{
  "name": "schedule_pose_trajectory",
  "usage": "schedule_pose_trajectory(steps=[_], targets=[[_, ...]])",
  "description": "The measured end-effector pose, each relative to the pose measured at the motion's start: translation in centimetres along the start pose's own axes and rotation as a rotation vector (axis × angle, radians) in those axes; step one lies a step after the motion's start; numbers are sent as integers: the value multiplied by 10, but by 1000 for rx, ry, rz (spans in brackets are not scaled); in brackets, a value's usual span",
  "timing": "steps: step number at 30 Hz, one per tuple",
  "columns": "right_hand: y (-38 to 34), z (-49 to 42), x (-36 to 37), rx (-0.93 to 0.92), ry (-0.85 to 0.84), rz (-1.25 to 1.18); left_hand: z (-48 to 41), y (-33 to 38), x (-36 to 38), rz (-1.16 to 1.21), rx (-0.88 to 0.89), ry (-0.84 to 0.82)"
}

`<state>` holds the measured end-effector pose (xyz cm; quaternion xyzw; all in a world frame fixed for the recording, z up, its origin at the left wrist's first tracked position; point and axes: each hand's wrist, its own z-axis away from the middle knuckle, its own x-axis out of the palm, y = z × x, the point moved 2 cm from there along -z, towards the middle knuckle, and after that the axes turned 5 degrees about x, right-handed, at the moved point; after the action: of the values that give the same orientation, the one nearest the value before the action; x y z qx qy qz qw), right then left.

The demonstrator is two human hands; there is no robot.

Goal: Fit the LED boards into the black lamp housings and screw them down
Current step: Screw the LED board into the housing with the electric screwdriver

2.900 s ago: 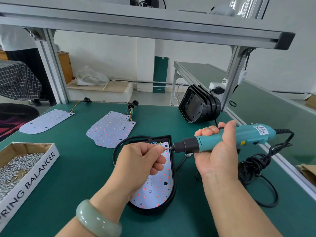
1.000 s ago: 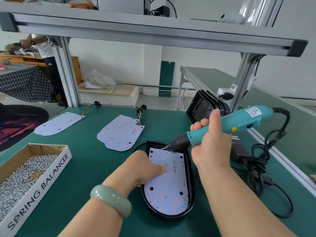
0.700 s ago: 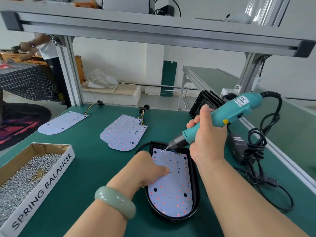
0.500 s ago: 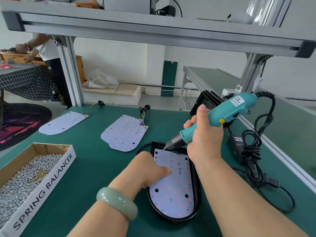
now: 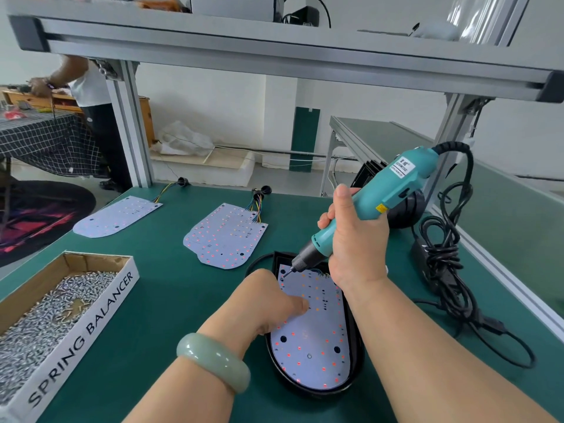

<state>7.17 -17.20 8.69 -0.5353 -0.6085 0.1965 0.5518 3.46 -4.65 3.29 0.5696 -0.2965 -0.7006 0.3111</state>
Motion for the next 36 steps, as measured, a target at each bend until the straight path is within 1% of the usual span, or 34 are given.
schedule_pose_trajectory(steps=[9,14,16,20,25,31,33,36], targets=[[-1,-1,4,-33,-77,41,1,1,0,-2,10,24],[-3,2,21,28,-202,-18,0,3,1,-14,8,16],[-3,2,25,45,-221,-9,0,4,1,-25,3,13],[0,3,26,47,-163,15,0,4,1,-48,7,20],[0,5,19,81,-74,-31,0,5,2,-37,5,14],[-6,8,19,62,-138,8,0,1,0,5,7,12],[-16,5,14,64,-90,-4,0,-1,-1,21,1,7],[-41,-4,-3,65,44,-45,0,-5,0,56,5,-4]])
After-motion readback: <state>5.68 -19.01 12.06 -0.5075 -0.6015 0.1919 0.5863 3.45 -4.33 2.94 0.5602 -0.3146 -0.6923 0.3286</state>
